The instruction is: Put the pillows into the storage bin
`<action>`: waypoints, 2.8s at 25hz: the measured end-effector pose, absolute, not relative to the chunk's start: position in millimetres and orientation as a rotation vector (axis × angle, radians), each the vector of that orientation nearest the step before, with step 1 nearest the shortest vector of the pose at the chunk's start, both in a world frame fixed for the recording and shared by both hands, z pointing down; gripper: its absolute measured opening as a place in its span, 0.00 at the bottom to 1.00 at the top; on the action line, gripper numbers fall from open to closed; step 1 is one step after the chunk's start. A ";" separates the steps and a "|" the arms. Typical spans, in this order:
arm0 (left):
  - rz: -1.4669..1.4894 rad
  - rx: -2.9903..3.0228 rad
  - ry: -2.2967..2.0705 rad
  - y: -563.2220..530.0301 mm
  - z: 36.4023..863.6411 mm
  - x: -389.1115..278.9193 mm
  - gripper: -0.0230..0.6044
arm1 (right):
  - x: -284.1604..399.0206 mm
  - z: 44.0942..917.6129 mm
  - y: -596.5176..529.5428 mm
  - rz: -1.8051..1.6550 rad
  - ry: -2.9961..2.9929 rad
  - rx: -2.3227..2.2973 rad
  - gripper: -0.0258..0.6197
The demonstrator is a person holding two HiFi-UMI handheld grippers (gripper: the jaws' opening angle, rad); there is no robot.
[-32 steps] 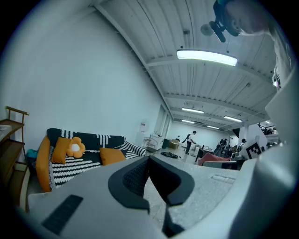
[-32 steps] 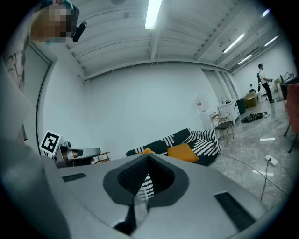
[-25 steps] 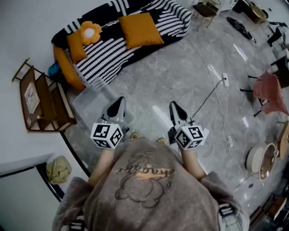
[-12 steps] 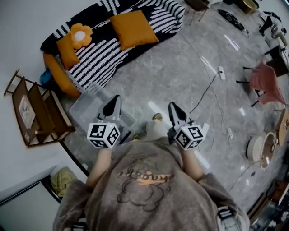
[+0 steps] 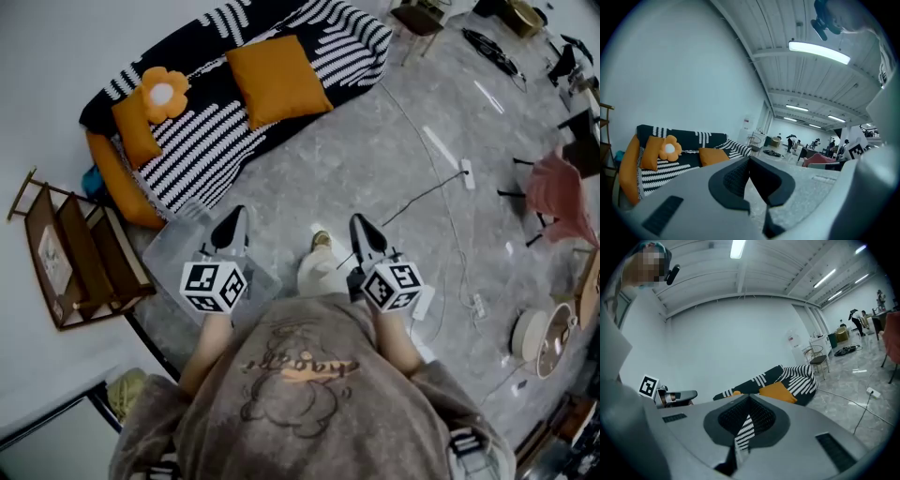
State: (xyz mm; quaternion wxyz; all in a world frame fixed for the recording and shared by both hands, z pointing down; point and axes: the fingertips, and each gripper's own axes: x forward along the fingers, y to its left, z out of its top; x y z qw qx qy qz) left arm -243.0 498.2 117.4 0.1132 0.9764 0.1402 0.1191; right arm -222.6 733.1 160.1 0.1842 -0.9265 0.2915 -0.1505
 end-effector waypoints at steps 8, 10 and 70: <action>0.320 2.871 0.322 524.1 99.2 -98.0 0.04 | -54.8 139.6 766.8 -0.431 0.905 -2.620 0.03; 0.313 2.868 0.275 526.8 99.3 -68.2 0.04 | -19.3 139.2 775.1 -0.440 0.916 -2.616 0.03; 0.676 2.615 0.022 292.0 258.0 548.7 0.71 | 611.8 298.2 532.6 -0.957 1.123 -2.417 0.76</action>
